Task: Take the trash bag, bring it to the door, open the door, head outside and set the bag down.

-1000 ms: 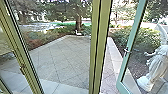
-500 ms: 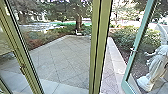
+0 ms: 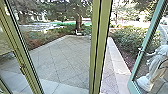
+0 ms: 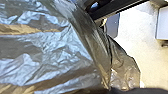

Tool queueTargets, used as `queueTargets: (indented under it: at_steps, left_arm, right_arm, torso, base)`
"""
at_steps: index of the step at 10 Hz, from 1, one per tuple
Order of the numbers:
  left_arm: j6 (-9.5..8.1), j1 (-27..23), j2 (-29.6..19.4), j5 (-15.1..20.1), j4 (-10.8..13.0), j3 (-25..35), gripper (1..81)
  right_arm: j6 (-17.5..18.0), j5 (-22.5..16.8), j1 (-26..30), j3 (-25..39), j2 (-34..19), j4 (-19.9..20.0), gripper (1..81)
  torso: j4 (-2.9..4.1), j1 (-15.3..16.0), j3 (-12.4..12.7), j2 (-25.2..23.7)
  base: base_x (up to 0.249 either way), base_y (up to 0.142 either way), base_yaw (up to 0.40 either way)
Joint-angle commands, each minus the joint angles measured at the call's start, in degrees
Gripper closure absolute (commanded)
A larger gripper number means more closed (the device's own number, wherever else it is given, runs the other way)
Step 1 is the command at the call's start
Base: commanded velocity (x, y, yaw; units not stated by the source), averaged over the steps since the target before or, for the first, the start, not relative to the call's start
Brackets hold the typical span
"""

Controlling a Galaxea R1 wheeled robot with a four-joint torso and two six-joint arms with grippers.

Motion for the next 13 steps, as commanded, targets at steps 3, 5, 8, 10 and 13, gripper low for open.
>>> queueTargets:
  at_steps: [3, 5, 8, 10, 13]
  left_arm:
    - [0.46, -0.6, -1.2, 4.0, 0.4, 0.7, 81.1]
    - [0.46, -0.6, -0.9, 3.9, 0.4, 0.7, 81.1]
    - [0.55, -0.6, -1.2, 3.9, 0.4, 0.6, 81.1]
    - [0.46, -1.3, -1.1, 4.1, 0.4, 1.1, 81.1]
    - [0.46, -1.4, -0.9, 3.8, 0.4, 1.1, 81.1]
  right_arm:
    - [-9.9, -1.3, -9.6, -1.6, -1.3, 20.1, 1.0]
    - [-12.5, -1.2, -12.0, -2.1, -2.3, 22.2, 1.0]
    - [-19.4, 6.9, -21.7, -1.7, -2.3, 25.7, 1.0]
    - [-23.6, 12.5, -28.7, -0.9, -1.7, 29.2, 1.0]
    - [-28.9, 14.5, -37.5, -0.1, 2.3, 34.9, 1.0]
  torso:
    - [0.0, 0.0, 0.0, 0.0]
    - [0.0, 0.0, 0.0, 0.0]
    - [-0.02, 0.0, 0.0, 0.0]
    - [-0.02, 0.0, 0.0, 0.0]
    - [-0.02, 0.0, 0.0, 0.0]
  base:
    - [0.0, 0.0, 0.0]
    - [0.0, 0.0, 0.0]
    - [0.0, 0.0, 0.0]
    - [0.0, 0.0, 0.0]
    - [0.0, 0.0, 0.0]
